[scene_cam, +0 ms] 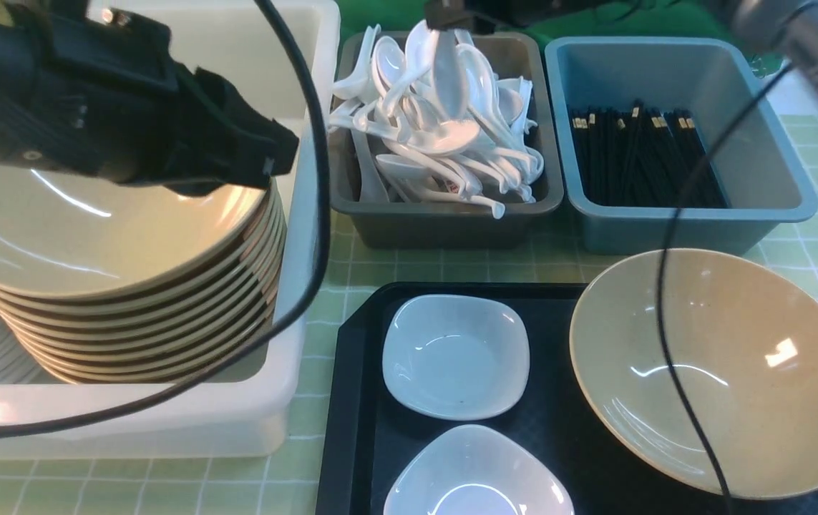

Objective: On green table put chopsticks spoon bowls plates into blue grey white boxes.
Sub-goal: 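Place the white spoon into the bin of spoons with the right gripper, then grasp the large bowl on the tray by its rim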

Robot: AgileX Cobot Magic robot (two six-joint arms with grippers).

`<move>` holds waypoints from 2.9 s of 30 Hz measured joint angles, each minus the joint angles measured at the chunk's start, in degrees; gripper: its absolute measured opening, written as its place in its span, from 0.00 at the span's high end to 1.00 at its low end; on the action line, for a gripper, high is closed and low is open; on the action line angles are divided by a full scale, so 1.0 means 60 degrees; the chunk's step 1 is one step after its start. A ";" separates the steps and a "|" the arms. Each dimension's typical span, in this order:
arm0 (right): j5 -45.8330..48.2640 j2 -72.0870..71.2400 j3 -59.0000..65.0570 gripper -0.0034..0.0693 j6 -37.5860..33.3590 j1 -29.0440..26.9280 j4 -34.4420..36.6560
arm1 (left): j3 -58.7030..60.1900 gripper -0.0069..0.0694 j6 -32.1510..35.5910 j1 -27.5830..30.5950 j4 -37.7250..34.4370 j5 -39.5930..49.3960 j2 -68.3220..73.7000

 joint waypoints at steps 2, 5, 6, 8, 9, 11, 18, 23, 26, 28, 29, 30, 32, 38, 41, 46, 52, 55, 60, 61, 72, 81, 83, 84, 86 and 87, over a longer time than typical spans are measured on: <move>0.0161 0.0501 -0.0598 0.74 0.0303 -0.0010 -0.0036 | 0.0000 0.91 -0.0018 0.0000 0.0000 0.0028 0.0055; 0.0162 0.0736 -0.0931 0.73 0.0525 -0.0010 -0.0271 | 0.0000 0.91 -0.0018 0.0000 0.0000 0.0028 0.0075; 0.0145 0.0746 -0.0955 0.71 0.0527 -0.0010 -0.0391 | 0.0000 0.91 -0.0018 0.0000 0.0000 0.0028 0.0075; 0.0141 0.0746 -0.0985 0.66 0.0538 -0.0010 -0.0617 | 0.0000 0.91 -0.0018 0.0000 -0.0044 0.0028 0.0075; 0.0191 0.0733 -0.1004 0.60 0.0547 -0.0018 -0.0748 | 0.0000 0.91 -0.0018 0.0000 -0.0089 0.0028 0.0075; 0.0430 0.0646 -0.1004 0.52 0.0547 -0.0029 -0.1008 | 0.0000 0.91 -0.0018 0.0000 -0.0180 0.0028 0.0075; 0.2223 -0.0572 -0.0889 0.29 0.0547 -0.0269 -0.1331 | 0.0000 0.91 -0.0042 0.0000 -0.0217 0.0249 0.0075; 0.2820 -0.2728 0.0641 0.27 0.0166 -0.0724 -0.1530 | 0.0000 0.91 -0.0237 0.0000 -0.0226 0.0841 0.0075; 0.3010 -0.4283 0.1931 0.27 0.0029 -0.0898 -0.2045 | 0.0000 0.91 -0.0257 0.0000 -0.0226 0.1056 0.0075; 0.3286 -0.5108 0.2481 0.27 -0.0010 -0.0919 -0.2425 | 0.0000 0.91 -0.0267 0.0000 -0.0289 0.1082 0.0075; 0.3665 -0.5782 0.2975 0.27 -0.0020 -0.0919 -0.2768 | 0.0000 0.91 -0.0267 0.0000 -0.0469 0.1093 0.0075; 0.3955 -0.6251 0.3334 0.27 -0.0020 -0.0919 -0.2911 | 0.0000 0.91 -0.0252 -0.0023 -0.0630 0.1101 0.0075; 0.4062 -0.6988 0.4025 0.27 -0.0027 -0.0919 -0.3018 | 0.0000 0.91 -0.0154 -0.0137 -0.0863 0.1122 0.0075; 0.4071 -0.9562 0.6658 0.27 -0.0038 -0.0919 -0.3462 | 0.0000 0.91 0.0281 -0.1276 -0.1316 0.1222 0.0075; 0.4021 -1.1528 0.9356 0.27 -0.0045 -0.0919 -0.3739 | 0.0000 0.91 0.0365 -0.2210 -0.1394 0.1337 0.0176; 0.3442 -1.3657 1.2627 0.36 -0.0045 -0.0919 -0.3534 | 0.0000 0.90 -0.0062 -0.3310 -0.1426 0.0911 0.0754; 0.3050 -1.5040 1.5389 0.81 -0.0056 -0.0919 -0.2668 | -0.0210 0.76 -0.1187 -0.3722 -0.1480 -0.0661 0.2667; 0.2502 -1.5356 1.5777 0.90 -0.0008 -0.0919 -0.2498 | -0.0823 0.64 -0.1529 -0.3594 -0.1459 -0.0801 0.3974; 0.1575 -1.5648 1.5786 0.92 0.0557 -0.0919 -0.2393 | -0.2234 0.40 -0.1638 -0.3537 -0.1468 -0.0698 0.5816; 0.1537 -1.5648 1.5786 0.92 0.0623 -0.0919 -0.2393 | -0.2589 0.34 -0.1658 -0.3537 -0.1468 -0.0617 0.6366; 0.1752 -1.5648 1.5786 0.92 0.0692 -0.0919 -0.2393 | -0.5413 0.28 -0.1097 -0.3537 -0.1459 0.0373 0.9616; 0.1645 -1.5648 1.5786 0.92 0.0702 -0.0919 -0.2341 | -0.6386 0.88 -0.0860 -0.3521 -0.1403 0.1511 1.0145; 0.1604 -1.5648 1.5786 0.92 0.0702 -0.0919 -0.2279 | -0.6386 0.89 -0.0770 -0.3521 -0.1411 0.1558 1.0084; 0.1582 -1.5648 1.5786 0.92 0.0702 -0.0919 -0.2108 | -0.6386 0.89 -0.0677 -0.3513 -0.1422 0.1723 0.9931; 0.1603 -1.5648 1.5733 0.91 0.0503 -0.0919 -0.1935 | -0.6386 0.89 -0.0578 -0.3479 -0.1311 0.1867 0.9670; 0.1616 -1.5648 1.5658 0.91 0.0276 -0.0919 -0.1799 | -0.6377 0.89 -0.0497 -0.3423 -0.1145 0.1998 0.9478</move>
